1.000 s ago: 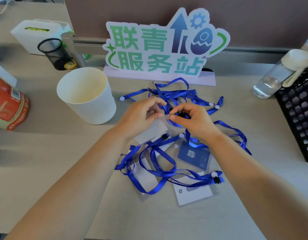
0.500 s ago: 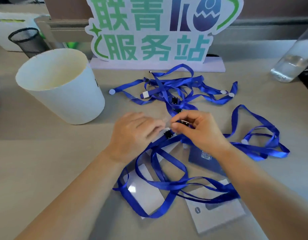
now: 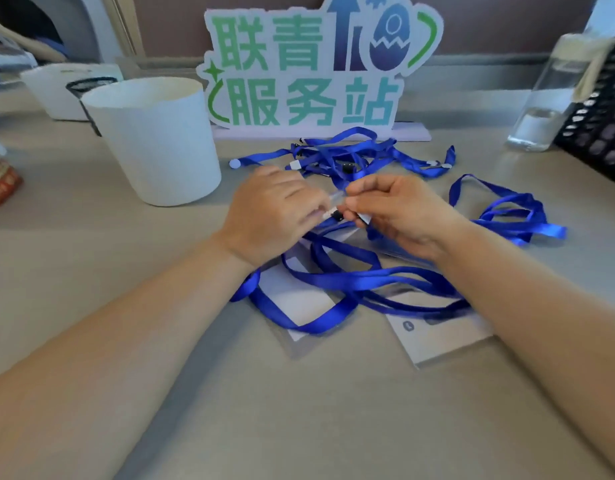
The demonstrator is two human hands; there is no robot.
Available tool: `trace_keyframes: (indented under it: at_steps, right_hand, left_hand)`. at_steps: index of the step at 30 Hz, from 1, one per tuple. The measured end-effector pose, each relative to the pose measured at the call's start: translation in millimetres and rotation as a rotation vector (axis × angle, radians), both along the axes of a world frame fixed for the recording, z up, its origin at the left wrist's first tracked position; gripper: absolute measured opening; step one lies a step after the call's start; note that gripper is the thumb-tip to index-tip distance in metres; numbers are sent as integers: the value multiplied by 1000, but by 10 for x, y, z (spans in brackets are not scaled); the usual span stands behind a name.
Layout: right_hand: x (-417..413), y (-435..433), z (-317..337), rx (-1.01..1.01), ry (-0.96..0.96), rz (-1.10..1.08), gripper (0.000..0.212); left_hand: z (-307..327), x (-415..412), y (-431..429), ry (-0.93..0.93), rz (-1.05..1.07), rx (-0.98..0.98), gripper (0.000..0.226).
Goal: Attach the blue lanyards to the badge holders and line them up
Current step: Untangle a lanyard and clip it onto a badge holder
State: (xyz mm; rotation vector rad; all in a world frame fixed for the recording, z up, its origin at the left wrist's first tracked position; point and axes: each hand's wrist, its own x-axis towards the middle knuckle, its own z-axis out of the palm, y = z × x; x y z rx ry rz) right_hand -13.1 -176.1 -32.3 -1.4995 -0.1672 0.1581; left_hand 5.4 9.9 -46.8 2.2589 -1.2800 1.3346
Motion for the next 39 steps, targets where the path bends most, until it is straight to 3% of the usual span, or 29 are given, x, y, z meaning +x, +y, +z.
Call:
trace_keyframes:
  at_steps: [3,7,11,17,24,30,39]
  right_hand:
    - [-29,28,-29,19,34,-24,18]
    - [26,-33,-103,-93,-17,-15,20]
    - [38,-47,-152,-167,-60,22,23]
    - [-4,-22,-125,-222,-137,19,24]
    - [-51,31,-136,-247,-142,-95,29]
    - [-47,20,-111,-353,-228,-84,26]
    - [-54,19,-136,-328,-272,-32,31]
  left_hand:
    - [-44,-5,14,46,5,-45,19]
    - [-67,-38,-17,157,-30,-87,10]
    - [-77,-99,-50,379,-80,-258,30]
    - [-98,-130,-87,623,-64,-440,10]
    - [-88,-111,-94,717,28,-405,11]
    - [-48,-141,-112,727,64,-334,30]
    - [-34,-149,-144,839,64,-414,17]
